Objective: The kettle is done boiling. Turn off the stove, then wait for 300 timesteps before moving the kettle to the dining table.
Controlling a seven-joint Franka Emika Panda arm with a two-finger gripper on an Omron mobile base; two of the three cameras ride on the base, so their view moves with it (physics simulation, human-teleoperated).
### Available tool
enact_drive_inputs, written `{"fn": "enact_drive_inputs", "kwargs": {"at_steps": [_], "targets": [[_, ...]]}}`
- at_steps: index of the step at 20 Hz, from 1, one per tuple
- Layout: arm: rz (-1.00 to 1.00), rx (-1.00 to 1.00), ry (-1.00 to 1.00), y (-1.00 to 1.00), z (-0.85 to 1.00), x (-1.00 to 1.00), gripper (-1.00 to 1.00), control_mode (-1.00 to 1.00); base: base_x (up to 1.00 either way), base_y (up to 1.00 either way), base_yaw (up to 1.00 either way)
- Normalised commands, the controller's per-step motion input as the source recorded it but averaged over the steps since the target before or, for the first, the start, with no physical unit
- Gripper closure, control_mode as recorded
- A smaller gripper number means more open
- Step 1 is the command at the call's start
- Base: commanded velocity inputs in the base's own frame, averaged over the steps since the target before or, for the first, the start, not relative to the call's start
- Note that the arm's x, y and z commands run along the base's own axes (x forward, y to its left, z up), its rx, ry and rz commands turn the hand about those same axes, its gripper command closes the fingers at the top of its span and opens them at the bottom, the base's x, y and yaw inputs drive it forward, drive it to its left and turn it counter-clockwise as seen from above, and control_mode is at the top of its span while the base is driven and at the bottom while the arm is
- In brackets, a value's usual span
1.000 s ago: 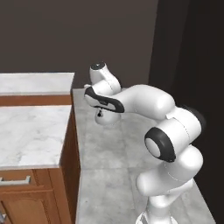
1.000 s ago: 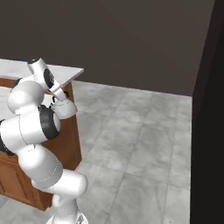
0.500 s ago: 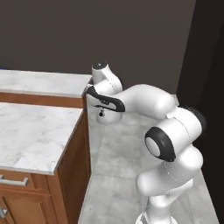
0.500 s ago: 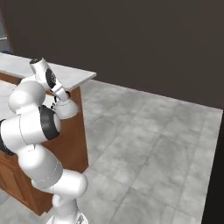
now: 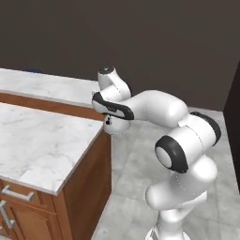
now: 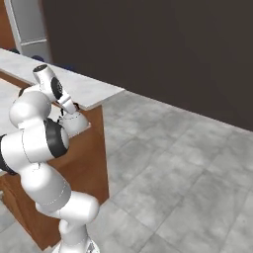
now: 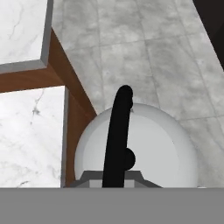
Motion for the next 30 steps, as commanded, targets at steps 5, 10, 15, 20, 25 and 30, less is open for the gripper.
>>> {"fn": "enact_drive_inputs", "kwargs": {"at_steps": [5,10,15,20,25,30], "targets": [[0.00,0.00,0.00,0.00,0.00,0.00,1.00,1.00,0.27,-0.52,0.34],[0.00,0.00,0.00,0.00,0.00,0.00,1.00,1.00,0.26,-0.54,0.34],[0.00,0.00,0.00,0.00,0.00,0.00,1.00,1.00,0.27,-0.55,0.34],[0.00,0.00,0.00,0.00,0.00,0.00,1.00,1.00,0.30,-0.54,0.33],[0.00,0.00,0.00,0.00,0.00,0.00,1.00,1.00,0.30,-0.56,0.31],[0.00,0.00,0.00,0.00,0.00,0.00,1.00,1.00,0.29,-0.58,0.31]]}}
